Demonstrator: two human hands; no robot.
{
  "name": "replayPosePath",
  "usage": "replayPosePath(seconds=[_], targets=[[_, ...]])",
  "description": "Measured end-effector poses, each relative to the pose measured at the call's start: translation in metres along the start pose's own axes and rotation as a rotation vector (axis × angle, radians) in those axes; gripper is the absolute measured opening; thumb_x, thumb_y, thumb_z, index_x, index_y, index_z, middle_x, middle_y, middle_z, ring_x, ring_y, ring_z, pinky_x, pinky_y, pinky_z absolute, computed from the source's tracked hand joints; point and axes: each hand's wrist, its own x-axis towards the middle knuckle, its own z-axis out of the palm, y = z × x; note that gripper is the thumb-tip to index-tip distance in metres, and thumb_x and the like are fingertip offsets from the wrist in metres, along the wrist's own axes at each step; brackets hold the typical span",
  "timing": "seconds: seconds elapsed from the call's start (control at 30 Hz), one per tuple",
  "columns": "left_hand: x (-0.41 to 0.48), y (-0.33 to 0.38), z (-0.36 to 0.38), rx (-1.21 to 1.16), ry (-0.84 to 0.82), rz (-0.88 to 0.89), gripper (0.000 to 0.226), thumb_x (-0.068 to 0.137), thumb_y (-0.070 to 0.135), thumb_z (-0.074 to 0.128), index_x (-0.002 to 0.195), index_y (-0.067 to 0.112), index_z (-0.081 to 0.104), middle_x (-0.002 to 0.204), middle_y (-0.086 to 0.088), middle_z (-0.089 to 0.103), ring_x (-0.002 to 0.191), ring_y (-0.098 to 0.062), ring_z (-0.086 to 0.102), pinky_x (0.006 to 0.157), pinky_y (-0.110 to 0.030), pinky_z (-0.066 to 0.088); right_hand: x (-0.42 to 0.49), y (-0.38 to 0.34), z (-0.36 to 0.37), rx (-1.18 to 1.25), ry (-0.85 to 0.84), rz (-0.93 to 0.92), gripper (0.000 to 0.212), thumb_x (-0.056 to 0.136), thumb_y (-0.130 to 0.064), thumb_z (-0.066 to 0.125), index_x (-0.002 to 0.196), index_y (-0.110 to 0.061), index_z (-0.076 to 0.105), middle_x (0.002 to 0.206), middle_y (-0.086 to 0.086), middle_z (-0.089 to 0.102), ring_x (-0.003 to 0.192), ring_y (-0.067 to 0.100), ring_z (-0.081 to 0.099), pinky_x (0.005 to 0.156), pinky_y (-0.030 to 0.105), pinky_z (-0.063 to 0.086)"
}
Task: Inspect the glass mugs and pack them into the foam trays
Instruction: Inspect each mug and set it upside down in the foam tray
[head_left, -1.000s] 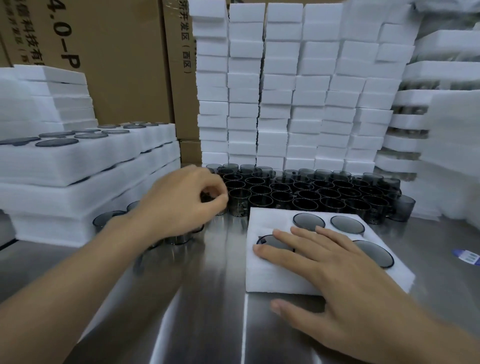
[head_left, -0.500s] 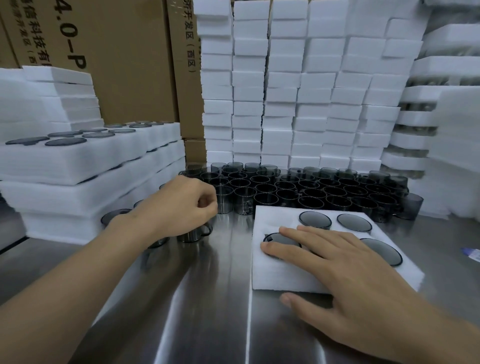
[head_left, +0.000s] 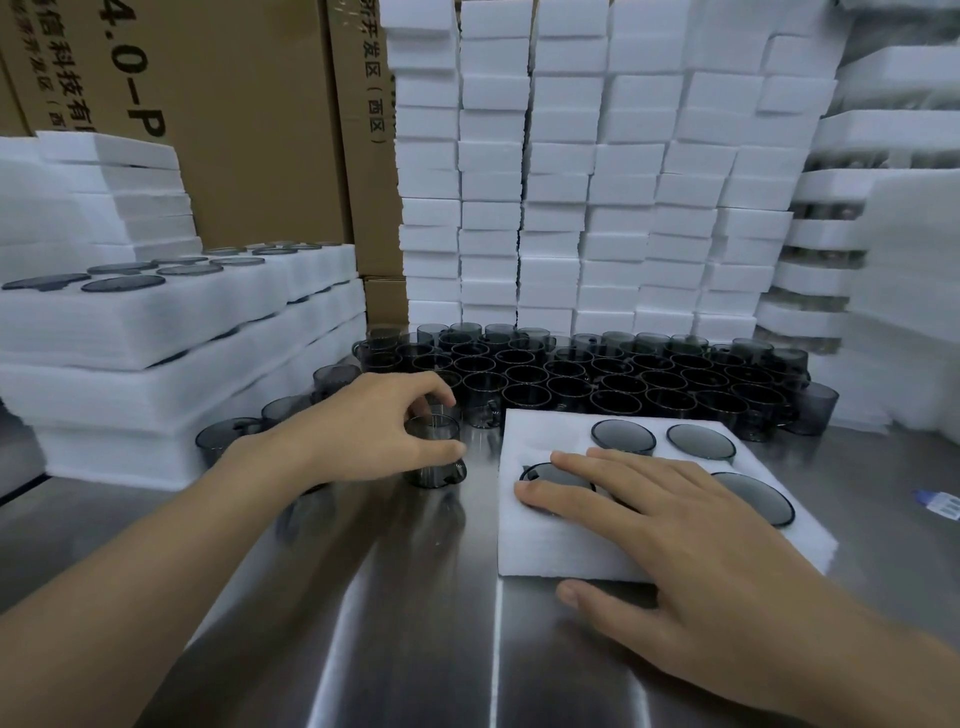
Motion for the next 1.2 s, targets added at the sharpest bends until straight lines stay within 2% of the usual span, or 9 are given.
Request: replayPosePath(seconds=[0.07, 0.2, 0.3, 0.43, 0.57, 0.77, 1.03, 1.13, 1.2], targets=[[0.002, -0.003, -0.001, -0.115, -0.046, -0.086, 0.06, 0.08, 0.071, 0.079, 0.13, 0.046, 0.056, 0.113, 0.019, 0.066, 0.102, 0.0, 0.063, 0.08, -0.017, 0.047, 0.0, 0.0, 0.0, 0.007, -0.001, -0.002, 0.069, 0.094, -0.075, 0.046, 0.158, -0.063, 0.023, 0.165, -0.027, 0.036, 0.153, 0.006, 0.037, 0.117, 0.026, 0.026], [0.003, -0.011, -0.004, -0.302, -0.183, -0.156, 0.07, 0.072, 0.068, 0.09, 0.128, 0.04, 0.06, 0.112, 0.013, 0.076, 0.094, -0.013, 0.077, 0.093, -0.036, 0.061, 0.002, 0.004, 0.001, -0.001, 0.018, -0.043, 0.068, 0.094, -0.078, 0.039, 0.156, -0.069, 0.012, 0.168, -0.032, 0.023, 0.157, 0.0, 0.023, 0.121, 0.022, 0.017], [0.002, -0.007, -0.005, -0.324, -0.143, -0.122, 0.074, 0.063, 0.073, 0.093, 0.122, 0.038, 0.066, 0.104, 0.016, 0.079, 0.095, -0.009, 0.076, 0.093, -0.032, 0.059, 0.002, 0.005, 0.001, 0.009, 0.017, -0.053, 0.068, 0.094, -0.078, 0.037, 0.155, -0.071, 0.008, 0.168, -0.034, 0.02, 0.157, -0.001, 0.019, 0.123, 0.023, 0.016], [0.001, 0.011, -0.003, -0.193, 0.268, -0.01, 0.065, 0.067, 0.065, 0.091, 0.123, 0.042, 0.067, 0.109, 0.027, 0.069, 0.108, 0.008, 0.063, 0.097, -0.025, 0.052, 0.003, 0.005, 0.001, -0.003, 0.027, -0.06, 0.068, 0.094, -0.077, 0.038, 0.155, -0.071, 0.008, 0.168, -0.033, 0.021, 0.157, -0.001, 0.02, 0.12, 0.019, 0.01], [-0.009, 0.039, -0.004, -0.2, 0.718, 0.247, 0.058, 0.082, 0.042, 0.091, 0.135, 0.036, 0.066, 0.126, 0.019, 0.064, 0.121, -0.002, 0.057, 0.101, -0.031, 0.051, 0.001, 0.005, 0.001, -0.008, 0.029, -0.048, 0.069, 0.094, -0.076, 0.041, 0.157, -0.067, 0.014, 0.168, -0.03, 0.026, 0.156, 0.001, 0.026, 0.119, 0.02, 0.013], [-0.025, 0.073, -0.01, -0.238, 1.0, 0.438, 0.061, 0.087, 0.03, 0.091, 0.142, 0.021, 0.064, 0.134, -0.005, 0.062, 0.125, -0.009, 0.056, 0.09, -0.021, 0.05, 0.003, 0.007, 0.003, 0.001, 0.021, -0.061, 0.068, 0.094, -0.077, 0.038, 0.155, -0.071, 0.007, 0.169, -0.033, 0.019, 0.157, 0.0, 0.02, 0.119, 0.018, 0.011], [-0.026, 0.082, -0.009, -0.682, 0.921, 0.358, 0.061, 0.087, 0.025, 0.09, 0.14, 0.018, 0.06, 0.133, 0.009, 0.071, 0.13, -0.012, 0.065, 0.096, -0.045, 0.06, 0.001, 0.005, 0.002, -0.02, 0.018, -0.042, 0.07, 0.094, -0.074, 0.045, 0.158, -0.063, 0.02, 0.166, -0.026, 0.034, 0.152, 0.005, 0.037, 0.116, 0.022, 0.023], [-0.025, 0.091, -0.013, -1.16, 0.7, 0.189, 0.042, 0.091, 0.03, 0.083, 0.128, 0.021, 0.067, 0.116, 0.005, 0.08, 0.11, -0.009, 0.074, 0.084, -0.026, 0.059, 0.001, 0.005, 0.001, -0.019, 0.01, -0.039, 0.069, 0.095, -0.073, 0.047, 0.158, -0.064, 0.02, 0.165, -0.028, 0.034, 0.152, 0.004, 0.037, 0.118, 0.026, 0.026], [-0.024, 0.091, -0.016, -1.442, 0.466, 0.031, 0.031, 0.088, 0.042, 0.075, 0.113, 0.024, 0.069, 0.103, 0.003, 0.08, 0.092, -0.009, 0.075, 0.075, -0.027, 0.054, 0.001, 0.005, 0.001, -0.022, 0.005, -0.044, 0.069, 0.095, -0.074, 0.046, 0.158, -0.066, 0.018, 0.166, -0.029, 0.031, 0.153, 0.004, 0.034, 0.119, 0.025, 0.024]])
